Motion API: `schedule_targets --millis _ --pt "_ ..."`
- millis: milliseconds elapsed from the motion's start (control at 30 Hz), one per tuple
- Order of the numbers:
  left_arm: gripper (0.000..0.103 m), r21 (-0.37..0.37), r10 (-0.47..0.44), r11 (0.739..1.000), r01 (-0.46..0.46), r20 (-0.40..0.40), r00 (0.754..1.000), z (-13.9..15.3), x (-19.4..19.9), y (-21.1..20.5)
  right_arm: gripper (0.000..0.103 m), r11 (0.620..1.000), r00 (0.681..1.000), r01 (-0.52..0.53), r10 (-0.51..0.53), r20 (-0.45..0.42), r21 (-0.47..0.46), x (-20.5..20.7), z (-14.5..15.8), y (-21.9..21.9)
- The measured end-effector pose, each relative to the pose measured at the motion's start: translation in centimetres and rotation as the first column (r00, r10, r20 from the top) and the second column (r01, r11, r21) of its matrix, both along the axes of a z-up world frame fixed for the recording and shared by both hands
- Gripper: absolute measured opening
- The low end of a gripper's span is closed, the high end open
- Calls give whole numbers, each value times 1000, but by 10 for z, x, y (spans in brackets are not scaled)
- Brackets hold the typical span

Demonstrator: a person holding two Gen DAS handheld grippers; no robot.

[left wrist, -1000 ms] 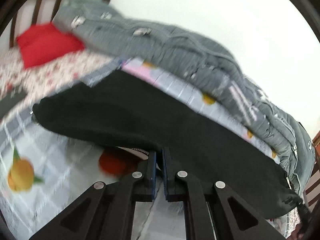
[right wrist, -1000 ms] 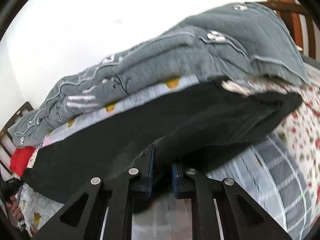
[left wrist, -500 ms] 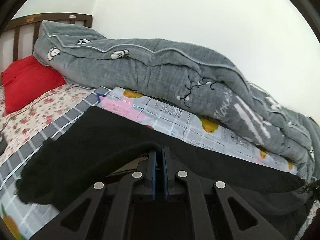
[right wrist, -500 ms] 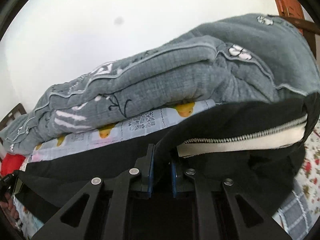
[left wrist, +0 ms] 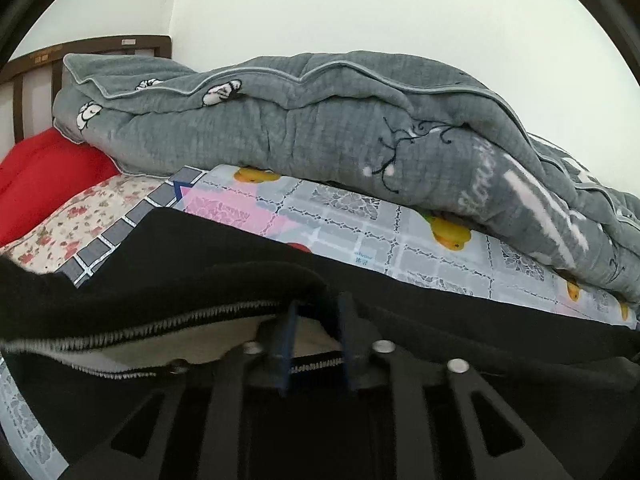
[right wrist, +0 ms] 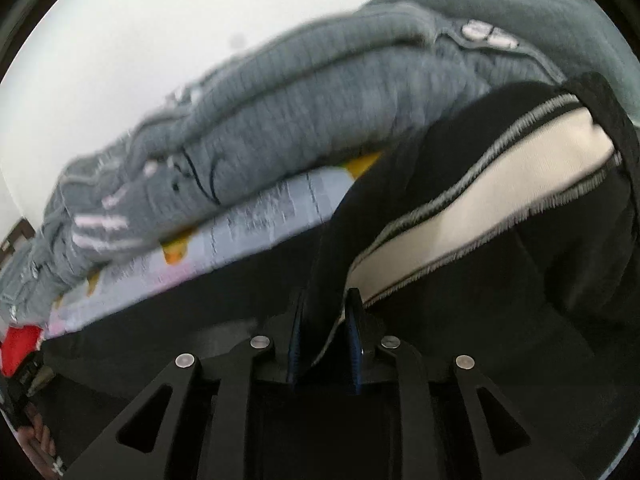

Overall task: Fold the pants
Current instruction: 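Reach both grippers to the waistband edge of the black pants and grasp it, then lift the waistband with both grippers and fold it over toward the hem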

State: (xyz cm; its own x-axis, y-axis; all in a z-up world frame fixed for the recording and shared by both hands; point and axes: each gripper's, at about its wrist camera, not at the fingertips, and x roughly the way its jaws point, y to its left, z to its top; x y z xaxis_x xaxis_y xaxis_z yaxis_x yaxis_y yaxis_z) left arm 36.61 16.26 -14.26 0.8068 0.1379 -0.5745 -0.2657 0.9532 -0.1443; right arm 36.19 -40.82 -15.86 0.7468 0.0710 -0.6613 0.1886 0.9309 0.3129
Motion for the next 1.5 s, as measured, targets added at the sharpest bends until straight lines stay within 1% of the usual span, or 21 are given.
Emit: schedule_targets --millis 100,133,200,267,433,500,633,667,767,1000,1100,1233,1333,1400,1500 --pt "33 3 4 1000 -4 3 1000 0 -1 0 25 1000 1000 -4 4 -2 -27 -1 0 4" --pt "34 5 5 1000 -5 2 1000 0 -1 -1 26 999 1000 -7 7 0 -34 -2 0 6" --pt "42 12 11 1000 -11 2 1000 0 -1 -2 29 999 1000 -17 17 -1 -46 -2 0 8" --pt "48 17 14 1000 -14 4 1000 1 -2 -2 31 998 1000 -27 26 -6 -55 0 -1 11" --pt "51 32 15 999 -15 6 1000 2 -2 -4 35 997 999 -49 48 -22 -63 4 -3 15" --pt "58 33 15 999 -16 10 1000 2 -3 -5 37 996 998 -56 55 -23 -64 4 -3 16" --pt "62 34 8 999 -9 17 1000 3 -5 -6 39 995 998 -62 61 -11 -83 2 -1 21" --pt "66 36 7 999 -7 17 1000 3 -5 -6 39 994 998 -64 63 -9 -86 1 -1 21" --pt "68 41 1 999 -2 23 1000 4 -7 -8 42 994 997 -74 75 5 -82 0 1 22" --pt "81 54 -21 998 19 42 999 7 -9 -12 46 991 993 -99 104 50 -89 -5 7 26" --pt "81 60 -44 997 40 60 997 8 -11 -15 49 986 986 -137 145 80 -93 -9 12 31" --pt "82 71 -85 994 80 81 993 11 -15 -22 49 968 963 -242 248 103 -62 -12 15 41" --pt "83 76 -131 989 124 90 987 12 -17 -28 49 950 951 -285 297 90 -124 -13 16 58" --pt "84 86 -156 985 148 92 983 13 -18 -34 50 942 946 -302 314 73 -147 -12 14 64" --pt "85 107 -177 980 167 84 981 13 -18 -40 50 940 948 -302 313 50 -158 -10 12 67"
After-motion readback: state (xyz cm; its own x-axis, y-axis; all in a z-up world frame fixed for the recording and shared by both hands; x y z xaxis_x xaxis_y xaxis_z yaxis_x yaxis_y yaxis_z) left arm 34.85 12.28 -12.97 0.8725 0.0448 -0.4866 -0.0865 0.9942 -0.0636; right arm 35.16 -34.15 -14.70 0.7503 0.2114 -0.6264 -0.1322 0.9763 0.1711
